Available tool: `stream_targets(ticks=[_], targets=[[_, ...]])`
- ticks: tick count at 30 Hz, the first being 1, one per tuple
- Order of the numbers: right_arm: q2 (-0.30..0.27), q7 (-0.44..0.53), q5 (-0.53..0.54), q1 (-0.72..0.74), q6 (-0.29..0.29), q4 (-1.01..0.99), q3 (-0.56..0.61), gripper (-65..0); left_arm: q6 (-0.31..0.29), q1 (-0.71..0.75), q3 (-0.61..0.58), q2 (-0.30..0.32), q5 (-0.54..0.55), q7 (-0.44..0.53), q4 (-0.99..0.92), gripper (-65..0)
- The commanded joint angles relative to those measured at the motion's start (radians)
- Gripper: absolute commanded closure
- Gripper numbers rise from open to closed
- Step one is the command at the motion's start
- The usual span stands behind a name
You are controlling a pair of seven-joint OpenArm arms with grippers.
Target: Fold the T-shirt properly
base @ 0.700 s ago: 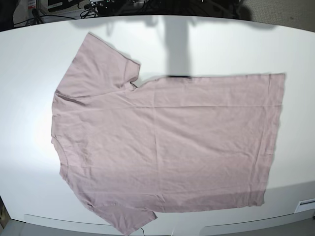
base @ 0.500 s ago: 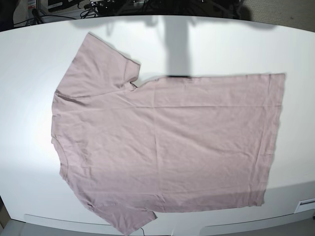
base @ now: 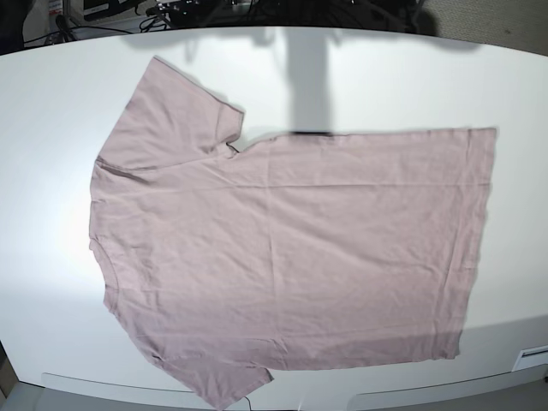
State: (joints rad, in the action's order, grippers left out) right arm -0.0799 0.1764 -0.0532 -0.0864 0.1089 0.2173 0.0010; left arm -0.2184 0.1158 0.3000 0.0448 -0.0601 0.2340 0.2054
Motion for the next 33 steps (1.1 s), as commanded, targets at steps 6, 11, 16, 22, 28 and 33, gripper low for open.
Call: stream_targets(ticks=[6,11,16,22,28,33], targets=[[-0.003,0.01,-0.001,-0.003,-0.002,0.005,0.0,-15.7,-0.005,0.003,0.0,0.003,-0.003,0.014,0.004,-18.2],[-0.003,0.01,-0.001,-0.003,-0.002,0.005,0.0,-18.1,-0.005,0.003,0.0,0.003,-0.003,0.014,0.004,-22.4],[-0.003,0.007,0.0,-0.004,-0.002,0.005,0.0,-18.0,-0.005,0.009,0.0,0.003,-0.003,0.017,0.004,-22.4],[-0.006,0.037,0.0,-0.028,-0.002,0.005,0.0,-18.0,-0.005,0.053,0.0,0.003,-0.003,0.094,0.005,-22.4],[-0.029,0.096,0.0,-0.084,-0.001,0.005,0.0,-18.0,-0.005,0.096,0.0,0.002,-0.003,0.126,0.005,-22.3],[-0.058,0.111,0.0,-0.15,0.0,0.032,0.0,-18.0,-0.006,0.119,0.0,0.0,-0.003,0.108,0.008,-22.3]])
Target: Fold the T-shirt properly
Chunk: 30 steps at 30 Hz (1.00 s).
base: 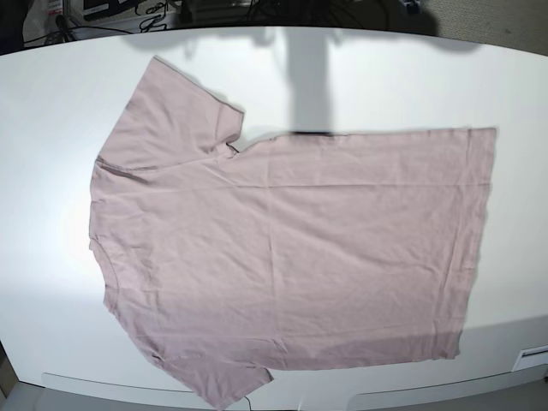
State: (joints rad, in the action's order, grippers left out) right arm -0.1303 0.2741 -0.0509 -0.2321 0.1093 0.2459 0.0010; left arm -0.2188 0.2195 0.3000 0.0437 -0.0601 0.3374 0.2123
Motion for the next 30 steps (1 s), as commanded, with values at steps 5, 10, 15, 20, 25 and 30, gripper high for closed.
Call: stream_targets(ticks=[5,10,15,20,25,30], targets=[[-0.04,0.019,-0.002,-0.12,0.043,0.12,0.0,-18.0,-0.005,0.104,0.0,0.001,-0.004,0.001,0.098,-22.4],[-0.064,0.015,0.009,-0.275,0.085,0.328,0.0,-18.0,-0.005,0.251,-0.001,0.0,-0.004,-0.075,0.328,-22.4],[-0.076,-0.04,0.087,-0.44,0.086,0.573,0.001,-18.0,-0.006,0.42,-0.001,-0.022,-0.004,-0.163,0.631,-22.4],[-0.109,-0.104,0.142,-0.59,0.092,0.818,0.001,-18.0,-0.006,0.576,-0.001,-0.038,-0.003,-0.201,0.908,-22.4],[-0.174,-0.108,0.142,-0.736,0.111,1.039,0.0,-18.0,-0.006,0.686,-0.001,-0.037,-0.004,-0.307,1.145,-22.4],[-0.263,-0.115,0.142,-0.885,0.111,1.252,0.0,-18.0,-0.016,0.779,-0.001,0.01,-0.003,-0.365,1.368,-22.4]])
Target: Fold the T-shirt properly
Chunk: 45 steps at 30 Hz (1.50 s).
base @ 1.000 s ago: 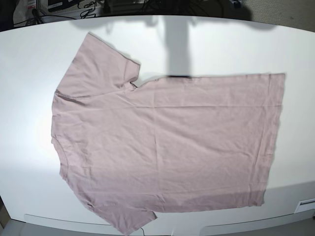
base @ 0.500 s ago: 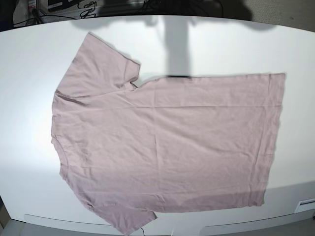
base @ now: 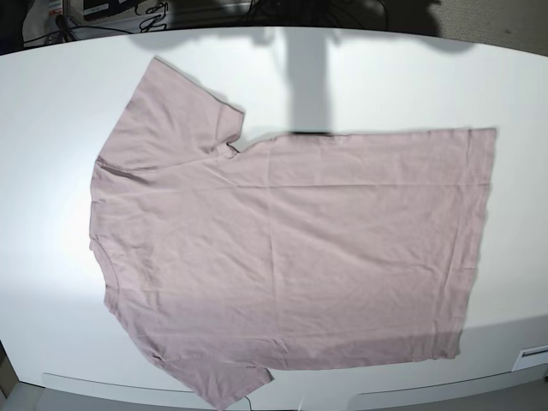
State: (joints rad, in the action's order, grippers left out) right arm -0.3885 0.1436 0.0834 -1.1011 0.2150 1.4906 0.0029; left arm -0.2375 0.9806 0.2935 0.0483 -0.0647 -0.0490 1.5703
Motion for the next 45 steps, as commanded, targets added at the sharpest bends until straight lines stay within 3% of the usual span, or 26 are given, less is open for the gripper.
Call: stream_targets(ticks=[1,5,10,12,16,20,22,26,31,36,45], targets=[[-0.026,0.011,0.007,-0.043,0.005,0.047,-0.002,-18.0,0.002,0.036,0.006,0.017,0.001,0.011,0.056,-22.4],[-0.104,0.004,0.006,-0.133,0.003,0.188,-0.002,-18.0,0.002,0.11,0.006,0.076,-0.005,-0.009,0.229,-22.4],[-0.2,-0.056,-0.011,-0.181,-0.025,0.329,-0.003,-18.0,0.001,0.15,0.006,0.151,-0.122,-0.013,0.426,-22.4],[-0.232,-0.085,-0.056,-0.182,-0.042,0.378,-0.003,-18.0,-0.017,0.148,0.006,0.187,-0.171,-0.01,0.487,-22.4],[-0.282,-0.121,-0.185,-0.178,-0.086,0.465,-0.003,-18.0,-0.109,0.111,0.005,0.287,-0.201,0.001,0.557,-22.4],[-0.325,-0.127,-0.3,-0.173,-0.136,0.521,-0.003,-18.0,-0.13,0.007,0.005,0.366,-0.201,0.003,0.556,-22.4],[-0.329,-0.126,-0.357,-0.17,-0.15,0.543,-0.003,-18.0,-0.142,-0.051,0.005,0.395,-0.201,0.004,0.553,-22.4],[-0.329,-0.127,-0.422,-0.144,-0.153,0.565,-0.003,-18.0,-0.228,-0.174,-0.003,0.421,-0.217,0.004,0.517,-22.4],[-0.328,-0.127,-0.421,-0.106,-0.156,0.565,-0.003,-18.0,-0.307,-0.321,-0.102,0.435,-0.498,0.028,0.389,-22.4],[-0.323,-0.13,-0.421,-0.076,-0.18,0.565,-0.003,-18.0,-0.309,-0.462,-0.246,0.503,-0.637,0.026,0.214,-22.4],[-0.323,-0.129,-0.421,-0.076,-0.28,0.565,-0.003,-18.0,-0.309,-0.618,-0.315,0.542,-0.642,0.027,-0.008,-22.4]])
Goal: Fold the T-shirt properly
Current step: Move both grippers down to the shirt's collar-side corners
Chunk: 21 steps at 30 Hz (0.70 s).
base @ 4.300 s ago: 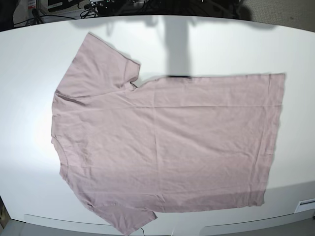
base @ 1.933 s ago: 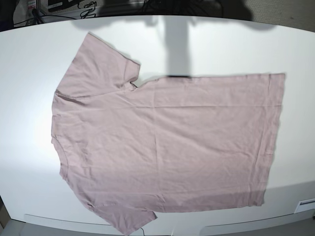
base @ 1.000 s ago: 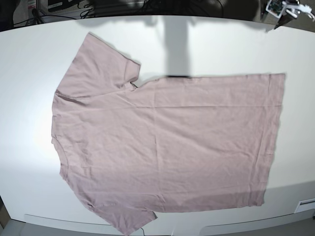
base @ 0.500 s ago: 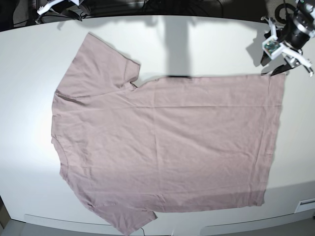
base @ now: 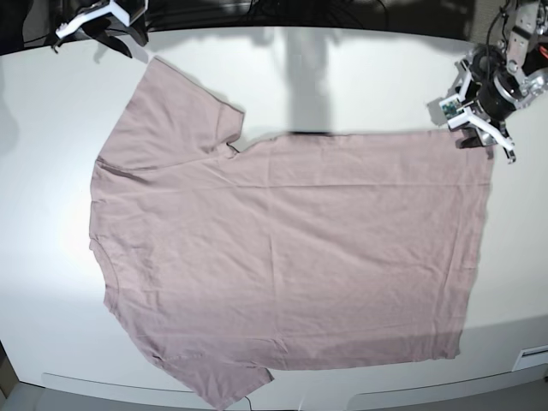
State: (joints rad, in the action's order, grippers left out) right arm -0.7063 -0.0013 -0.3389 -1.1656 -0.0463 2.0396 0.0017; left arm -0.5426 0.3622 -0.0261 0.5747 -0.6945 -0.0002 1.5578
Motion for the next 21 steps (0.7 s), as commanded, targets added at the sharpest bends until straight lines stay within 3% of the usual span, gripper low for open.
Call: stream_targets(ticks=[1,7,14,21], targets=[[-0.005,0.015,0.001,-0.012,-0.029,0.016,-0.002,-18.0,-0.003,-0.01,-0.002,0.029,-0.012,-0.022,-0.014,-22.4],[-0.006,0.016,0.0,-0.011,-0.061,0.016,-0.002,-18.0,-0.003,-0.035,-0.016,0.086,-0.013,0.015,-0.109,-22.4],[-0.006,0.018,0.0,-0.009,-0.067,0.025,-0.002,-18.0,-0.004,-0.039,-0.043,0.089,-0.013,0.055,-0.145,-22.4],[-0.006,0.017,-0.003,-0.01,-0.067,0.082,-0.002,-18.0,-0.004,-0.102,-0.164,0.088,-0.013,-0.035,-0.193,-22.3]])
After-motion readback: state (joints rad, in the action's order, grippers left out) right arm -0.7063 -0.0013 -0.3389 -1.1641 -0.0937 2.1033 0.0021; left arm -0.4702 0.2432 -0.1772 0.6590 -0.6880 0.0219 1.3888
